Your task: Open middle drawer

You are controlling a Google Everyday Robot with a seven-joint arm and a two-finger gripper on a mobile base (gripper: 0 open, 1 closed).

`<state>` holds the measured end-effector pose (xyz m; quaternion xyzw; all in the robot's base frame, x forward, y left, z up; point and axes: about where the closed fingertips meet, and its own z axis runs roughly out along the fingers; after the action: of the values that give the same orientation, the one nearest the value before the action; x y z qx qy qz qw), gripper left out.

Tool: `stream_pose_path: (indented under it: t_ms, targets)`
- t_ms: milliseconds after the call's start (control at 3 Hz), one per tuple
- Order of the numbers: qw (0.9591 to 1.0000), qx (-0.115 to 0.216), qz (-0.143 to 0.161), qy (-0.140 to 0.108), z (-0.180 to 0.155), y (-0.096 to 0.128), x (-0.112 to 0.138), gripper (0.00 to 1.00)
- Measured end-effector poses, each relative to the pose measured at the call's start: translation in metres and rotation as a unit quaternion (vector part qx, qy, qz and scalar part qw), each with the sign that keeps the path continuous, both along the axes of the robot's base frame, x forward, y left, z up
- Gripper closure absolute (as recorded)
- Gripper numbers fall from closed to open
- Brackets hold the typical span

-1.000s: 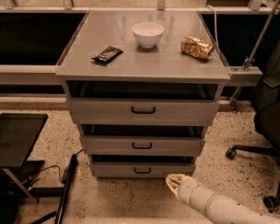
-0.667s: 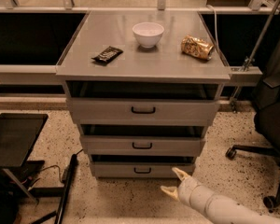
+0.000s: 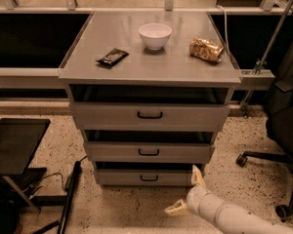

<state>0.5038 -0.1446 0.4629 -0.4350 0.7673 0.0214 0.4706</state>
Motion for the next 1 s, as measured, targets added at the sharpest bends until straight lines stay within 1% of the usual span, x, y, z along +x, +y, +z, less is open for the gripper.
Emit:
stream_pose_path:
  t_ms: [333, 667, 1000]
  targets:
    - [0.9996, -0.024, 0.012, 0.007, -0.001, 0.002, 0.016, 0.0]
    - [0.997, -0.072, 0.017, 0.022, 0.009, -0.015, 0.061, 0.0]
    - [0.9899, -0.137, 0.01, 0.035, 0.001, -0.031, 0.129, 0.0]
